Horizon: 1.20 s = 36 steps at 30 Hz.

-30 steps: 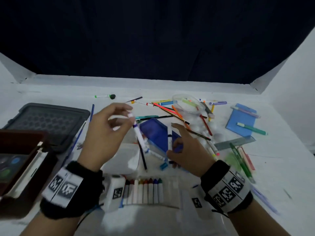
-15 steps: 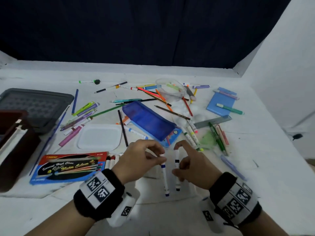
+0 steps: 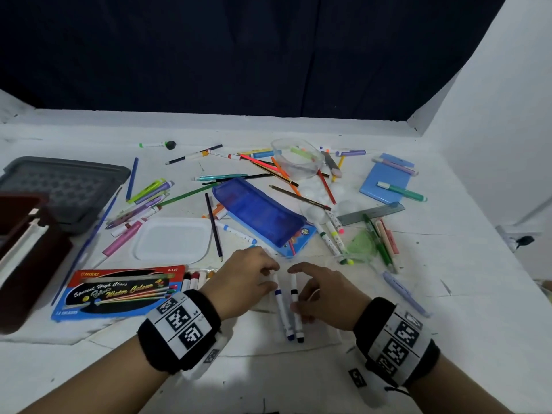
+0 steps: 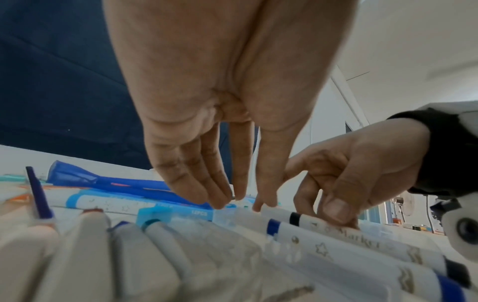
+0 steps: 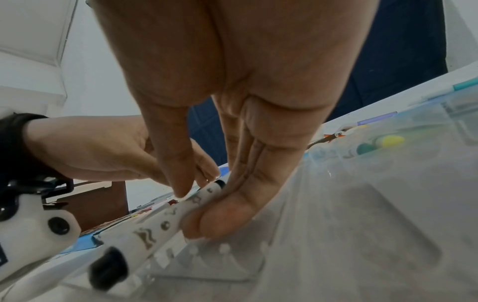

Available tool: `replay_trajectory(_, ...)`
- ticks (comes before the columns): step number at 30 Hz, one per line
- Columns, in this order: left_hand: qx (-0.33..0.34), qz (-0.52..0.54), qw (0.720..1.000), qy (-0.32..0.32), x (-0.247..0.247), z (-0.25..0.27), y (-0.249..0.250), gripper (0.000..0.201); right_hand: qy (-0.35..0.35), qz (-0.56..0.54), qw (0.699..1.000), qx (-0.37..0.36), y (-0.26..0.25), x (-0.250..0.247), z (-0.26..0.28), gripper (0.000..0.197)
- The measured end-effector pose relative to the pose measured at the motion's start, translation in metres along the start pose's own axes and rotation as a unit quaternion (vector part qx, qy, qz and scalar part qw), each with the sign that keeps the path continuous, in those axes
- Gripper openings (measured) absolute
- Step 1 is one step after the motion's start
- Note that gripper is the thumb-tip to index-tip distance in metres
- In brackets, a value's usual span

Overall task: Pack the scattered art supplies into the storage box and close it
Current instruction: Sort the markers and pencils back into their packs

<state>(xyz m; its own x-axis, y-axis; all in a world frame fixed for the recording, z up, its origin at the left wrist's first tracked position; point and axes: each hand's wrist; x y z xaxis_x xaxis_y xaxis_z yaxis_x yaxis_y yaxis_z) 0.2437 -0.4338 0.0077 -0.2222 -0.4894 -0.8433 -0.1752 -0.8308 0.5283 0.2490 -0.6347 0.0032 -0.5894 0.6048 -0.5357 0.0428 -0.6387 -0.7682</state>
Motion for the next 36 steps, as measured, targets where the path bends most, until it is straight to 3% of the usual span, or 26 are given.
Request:
replay_trajectory(6, 0.026, -0.124, 0.99, -0.063, 0.0, 0.014, 0.002, 0.064, -0.013, 0.027, 0.999, 0.015, -0.002, -0.004, -0.005, 0.06)
replay_trajectory(9, 0.034, -0.129, 0.988, -0.081, 0.002, 0.017, 0.0, 0.073, -0.02, 0.042, 0.999, 0.015, -0.004, -0.005, -0.008, 0.064)
replay_trajectory(23, 0.026, -0.095, 0.992, -0.081, 0.002, 0.017, -0.002, 0.075, -0.02, 0.047, 0.999, 0.02, -0.008, 0.001, -0.005, 0.062)
replay_trajectory(30, 0.049, -0.21, 0.974, -0.068, 0.01, 0.02, 0.001, 0.094, -0.022, 0.084, 0.996, 0.002, -0.012, 0.002, -0.005, 0.059)
replay_trajectory(36, 0.033, -0.2, 0.975, -0.09, 0.007, 0.019, 0.002, 0.085, 0.001, 0.049, 0.998, 0.031, -0.01, 0.004, -0.009, 0.057)
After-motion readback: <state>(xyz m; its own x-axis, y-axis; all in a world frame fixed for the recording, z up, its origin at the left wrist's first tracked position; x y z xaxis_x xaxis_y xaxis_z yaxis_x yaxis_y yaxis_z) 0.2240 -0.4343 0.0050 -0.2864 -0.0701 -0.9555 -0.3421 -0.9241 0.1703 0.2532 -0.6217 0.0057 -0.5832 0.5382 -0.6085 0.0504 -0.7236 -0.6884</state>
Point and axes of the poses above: each hand's wrist, its own z-axis away from the middle knuckle, its own x-axis out of the palm, y = z × x, and after that the axes turned 2 degrees about -x, right-handed
